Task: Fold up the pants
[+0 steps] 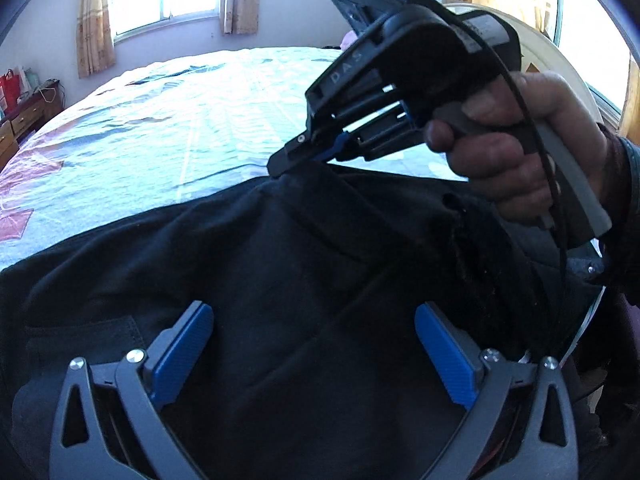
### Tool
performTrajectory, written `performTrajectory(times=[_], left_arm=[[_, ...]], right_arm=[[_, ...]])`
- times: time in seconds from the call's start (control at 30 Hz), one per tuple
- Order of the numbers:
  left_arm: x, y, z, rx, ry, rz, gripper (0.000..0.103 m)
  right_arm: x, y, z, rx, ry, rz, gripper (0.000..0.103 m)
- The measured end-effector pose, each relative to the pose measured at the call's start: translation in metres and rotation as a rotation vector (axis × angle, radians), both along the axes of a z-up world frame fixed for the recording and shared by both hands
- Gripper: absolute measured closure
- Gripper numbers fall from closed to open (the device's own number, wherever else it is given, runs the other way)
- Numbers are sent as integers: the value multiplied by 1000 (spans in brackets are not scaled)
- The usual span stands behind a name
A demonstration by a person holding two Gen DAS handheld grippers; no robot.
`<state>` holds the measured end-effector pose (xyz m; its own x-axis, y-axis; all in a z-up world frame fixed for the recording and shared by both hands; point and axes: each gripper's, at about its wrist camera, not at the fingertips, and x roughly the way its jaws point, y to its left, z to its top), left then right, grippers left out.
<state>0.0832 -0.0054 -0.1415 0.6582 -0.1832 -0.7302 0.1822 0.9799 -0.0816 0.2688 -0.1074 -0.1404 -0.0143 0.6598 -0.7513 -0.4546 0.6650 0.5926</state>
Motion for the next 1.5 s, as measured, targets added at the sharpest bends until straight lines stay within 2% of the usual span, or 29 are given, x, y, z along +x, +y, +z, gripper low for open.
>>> performTrajectory(times=[0.17,0.23,0.3,0.33,0.37,0.43,0.5,0.6,0.67,0.73,0.8,0.83,0.93,0.97,1.03,1.13,1.17,1.23,1.3,1.4,1.47,1.5], left_arm=[[-1,-8,-3,62,-14,4,0],[-3,-3,2,16,-10,22,0],[-9,3,7,-16,-3,39,0],[-11,7,10,-19,-9,50,0],[-14,10,13,-16,-18,62,0],[-19,15,17,11,-23,87,0],[-23,21,18,21,-21,89,0],[-25,31,13,64,0,154,0],[-26,36,12,36,8,166,0],[-25,38,9,45,11,171,0],[-23,37,4,66,16,167,0],[-25,36,3,80,2,162,0],[-24,36,1,83,2,163,0],[-22,37,2,85,5,166,0],[-18,40,2,85,6,171,0],[-19,40,-1,91,2,171,0],[-18,41,-2,93,1,172,0],[-17,42,-1,90,3,172,0],[-19,43,-1,96,7,174,0],[-23,46,-1,114,14,173,0],[-26,49,0,110,18,174,0],[-27,49,0,114,20,173,0]], right_arm=[[8,-7,-7,17,-8,-29,98],[3,-4,0,-4,-49,2,98],[1,-11,5,5,-40,-9,95],[0,-17,9,-1,-36,-37,89],[-3,-25,17,-19,-74,-68,70],[-11,-40,32,-16,-125,-121,54],[-22,-55,45,20,-136,-135,54],[-44,-62,49,36,-110,-94,54],[-53,-58,35,14,-53,-51,54],[-52,-59,17,-91,-53,-79,55],[-44,-70,7,-33,-16,-114,57],[-39,-76,6,-15,7,-141,63],[-37,-88,17,-109,-115,-232,62],[-37,-93,18,-111,-104,-253,62],[-43,-97,24,-28,-69,-232,62],[-72,-81,49,-18,-208,-166,62],[-81,-74,53,4,-229,-127,61],[-94,-56,51,55,-207,-38,57],[-96,-44,40,41,-185,-14,57],[-78,-45,9,-76,-143,-115,57],[-66,-58,0,16,-66,-172,57],[-65,-61,1,27,-45,-184,57]])
